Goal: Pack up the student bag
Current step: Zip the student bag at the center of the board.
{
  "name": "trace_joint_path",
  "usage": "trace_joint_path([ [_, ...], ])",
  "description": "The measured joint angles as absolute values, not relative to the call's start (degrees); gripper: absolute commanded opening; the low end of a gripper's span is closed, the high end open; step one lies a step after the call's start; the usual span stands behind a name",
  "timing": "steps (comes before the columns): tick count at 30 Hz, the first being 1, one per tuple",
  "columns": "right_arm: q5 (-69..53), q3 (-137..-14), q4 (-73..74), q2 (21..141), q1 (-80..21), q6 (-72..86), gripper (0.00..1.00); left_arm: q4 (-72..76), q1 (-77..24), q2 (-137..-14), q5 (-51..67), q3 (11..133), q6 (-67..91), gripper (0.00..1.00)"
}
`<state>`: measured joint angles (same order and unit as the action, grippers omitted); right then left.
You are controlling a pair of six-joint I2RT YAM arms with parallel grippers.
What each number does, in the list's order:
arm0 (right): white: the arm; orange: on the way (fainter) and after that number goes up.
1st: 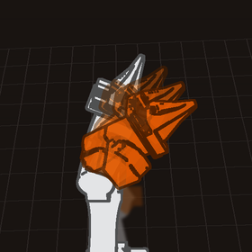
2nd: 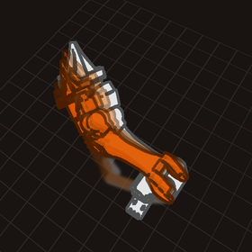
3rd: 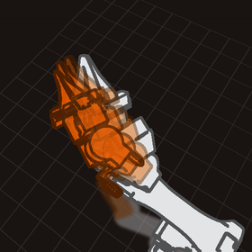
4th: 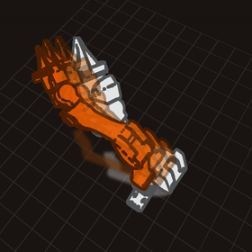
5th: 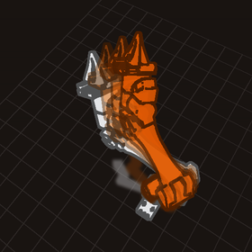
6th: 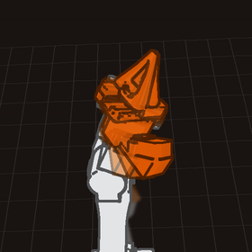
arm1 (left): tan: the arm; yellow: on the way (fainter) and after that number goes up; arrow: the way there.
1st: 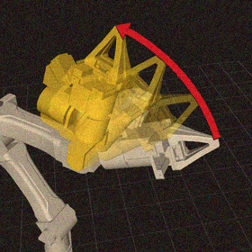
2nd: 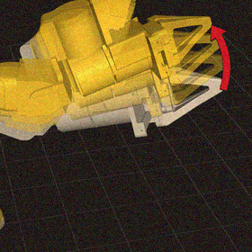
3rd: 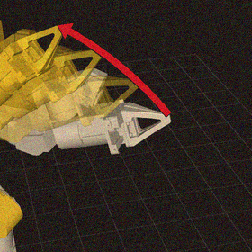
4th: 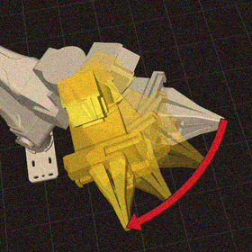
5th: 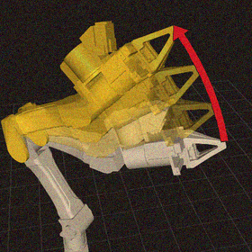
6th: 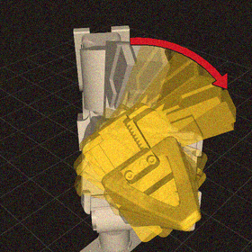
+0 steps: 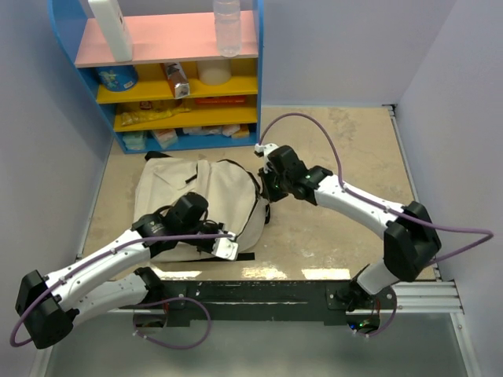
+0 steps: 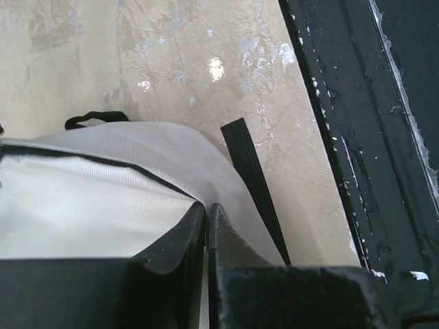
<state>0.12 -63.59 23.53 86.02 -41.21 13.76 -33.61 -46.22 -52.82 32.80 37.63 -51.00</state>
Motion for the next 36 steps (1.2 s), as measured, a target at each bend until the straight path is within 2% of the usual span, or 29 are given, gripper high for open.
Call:
trace_joint_path([
  [7,-1.28,-73.52,25.41,97.86,-41.32,11.68,0.00,-36.01,-46.22,-52.80,33.12,38.57,-54.92,0.02],
  [8,-1.28,-74.78,25.63,99.20,-41.32,11.46,0.00,-36.21,-46.22,-52.80,33.15,38.63,-55.20,0.23],
  [10,-0.84,-77.87,26.33,101.91,-41.28,10.94,0.00,-37.12,-46.22,-52.80,33.30,38.98,-55.24,0.48],
  [11,-0.51,-78.65,25.91,102.56,-40.99,10.74,0.00,-38.37,-46.28,-52.75,33.87,39.20,-54.96,0.68],
  [12,-0.27,-78.74,25.63,102.59,-40.58,10.63,0.00,-38.98,-46.37,-52.69,34.04,39.22,-55.13,0.79],
  [14,0.60,-77.76,24.88,101.32,-39.64,10.66,0.00,-40.45,-46.68,-52.69,34.50,39.29,-53.67,0.88],
  [16,1.23,-74.17,23.40,97.60,-38.81,10.87,0.00,-40.10,-46.94,-52.71,34.20,39.33,-50.28,0.88],
  [17,1.54,-72.29,23.07,95.09,-38.50,11.16,0.00,-39.75,-46.94,-52.75,34.04,39.42,-49.17,1.00],
  [24,0.36,-63.55,20.03,81.84,-39.40,14.00,0.00,-27.46,-47.13,-57.34,25.69,41.28,-32.53,1.00],
  [30,0.19,-60.23,18.00,80.90,-40.58,15.44,0.00,-17.37,-50.22,-64.45,14.90,45.34,-21.85,1.00],
  [36,-0.78,-58.06,16.95,80.25,-41.10,16.73,0.00,-12.03,-51.66,-69.67,10.22,47.11,-15.59,1.00],
])
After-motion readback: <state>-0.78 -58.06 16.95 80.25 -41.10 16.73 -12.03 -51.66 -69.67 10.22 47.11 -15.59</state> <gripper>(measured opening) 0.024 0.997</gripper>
